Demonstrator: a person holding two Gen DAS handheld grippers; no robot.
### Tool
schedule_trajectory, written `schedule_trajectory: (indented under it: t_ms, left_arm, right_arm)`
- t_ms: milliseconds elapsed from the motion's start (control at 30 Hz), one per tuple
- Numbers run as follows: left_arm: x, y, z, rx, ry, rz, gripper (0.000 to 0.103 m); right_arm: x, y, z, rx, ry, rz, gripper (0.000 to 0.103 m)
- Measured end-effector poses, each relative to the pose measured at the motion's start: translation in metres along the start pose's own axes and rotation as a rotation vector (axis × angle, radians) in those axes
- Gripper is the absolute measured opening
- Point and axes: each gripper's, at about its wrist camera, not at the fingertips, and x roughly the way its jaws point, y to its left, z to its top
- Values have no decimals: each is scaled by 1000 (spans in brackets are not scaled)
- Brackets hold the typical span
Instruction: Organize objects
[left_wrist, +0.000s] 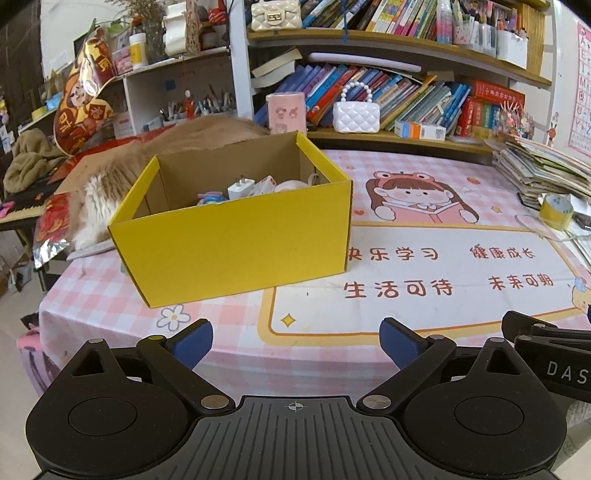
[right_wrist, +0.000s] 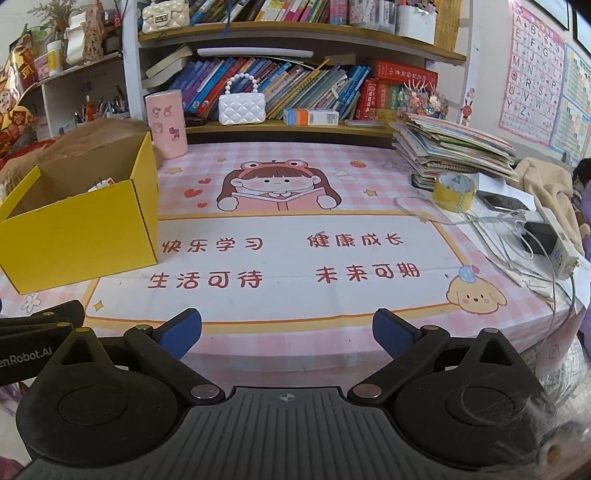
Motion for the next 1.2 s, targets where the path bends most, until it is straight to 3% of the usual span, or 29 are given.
schedule_trajectory:
  t_ms: [1200]
  left_arm:
    - [8,2,0,14,18,27,103]
  right_arm:
    - [10,9,4,-21,29,-23,101]
